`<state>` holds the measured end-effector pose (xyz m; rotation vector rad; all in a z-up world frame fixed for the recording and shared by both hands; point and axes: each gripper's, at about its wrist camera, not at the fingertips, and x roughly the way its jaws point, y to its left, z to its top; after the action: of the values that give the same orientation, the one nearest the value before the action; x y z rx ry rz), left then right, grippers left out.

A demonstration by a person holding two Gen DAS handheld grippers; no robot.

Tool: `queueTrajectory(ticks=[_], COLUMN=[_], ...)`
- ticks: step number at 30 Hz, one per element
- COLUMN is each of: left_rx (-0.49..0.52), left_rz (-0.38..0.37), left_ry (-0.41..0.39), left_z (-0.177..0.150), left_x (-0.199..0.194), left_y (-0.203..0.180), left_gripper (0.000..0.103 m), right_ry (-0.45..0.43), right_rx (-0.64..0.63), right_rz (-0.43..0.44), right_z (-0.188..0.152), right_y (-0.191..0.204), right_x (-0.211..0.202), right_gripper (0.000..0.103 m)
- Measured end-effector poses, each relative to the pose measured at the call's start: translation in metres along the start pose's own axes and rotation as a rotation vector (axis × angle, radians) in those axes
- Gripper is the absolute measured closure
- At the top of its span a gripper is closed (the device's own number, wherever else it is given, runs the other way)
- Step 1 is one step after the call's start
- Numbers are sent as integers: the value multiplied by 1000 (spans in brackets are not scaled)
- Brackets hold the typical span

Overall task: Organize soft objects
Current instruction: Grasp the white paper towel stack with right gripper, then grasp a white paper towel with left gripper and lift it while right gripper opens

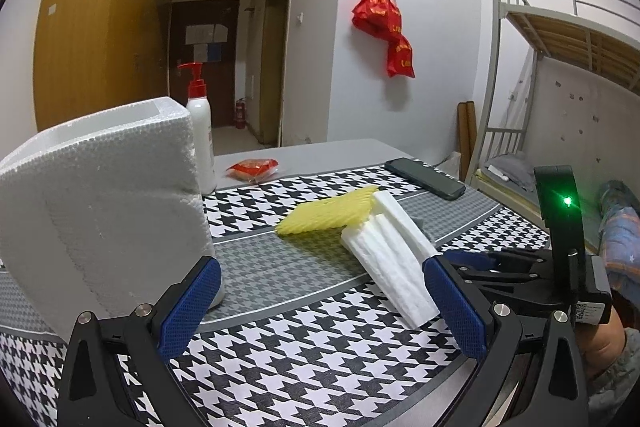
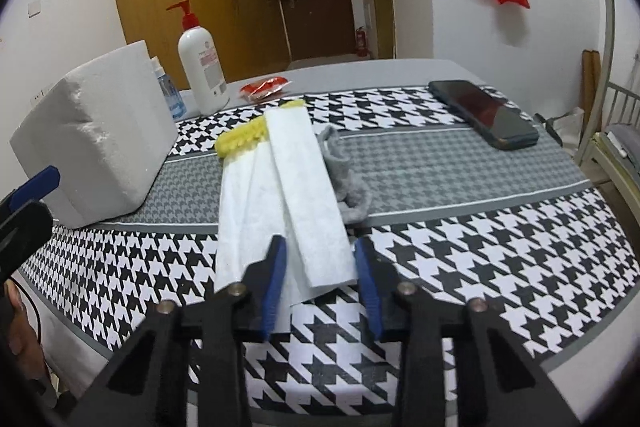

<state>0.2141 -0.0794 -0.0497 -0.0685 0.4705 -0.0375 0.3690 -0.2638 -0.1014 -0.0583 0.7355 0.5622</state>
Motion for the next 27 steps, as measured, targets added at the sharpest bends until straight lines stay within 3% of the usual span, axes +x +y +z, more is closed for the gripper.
queueTrajectory(ticks=[3, 7, 16, 27], left_rx=[-9, -5, 16, 41], left_rz=[5, 2, -45, -126], left_ry=[4, 20, 46, 161], left_z=[-1, -1, 0, 0], left_x=[2, 7, 13, 47], left_y=[0, -3, -16, -50], left_gripper=[1, 1, 1, 1], right_ry=[6, -4, -72, -82], right_rx=[5, 14, 75, 110], right_rz=[44, 96, 120, 0], right_z=[0, -3, -10, -28], right_y=[-2, -2, -14, -31], right_x=[3, -1, -42, -72], right_gripper=[84, 88, 89, 89])
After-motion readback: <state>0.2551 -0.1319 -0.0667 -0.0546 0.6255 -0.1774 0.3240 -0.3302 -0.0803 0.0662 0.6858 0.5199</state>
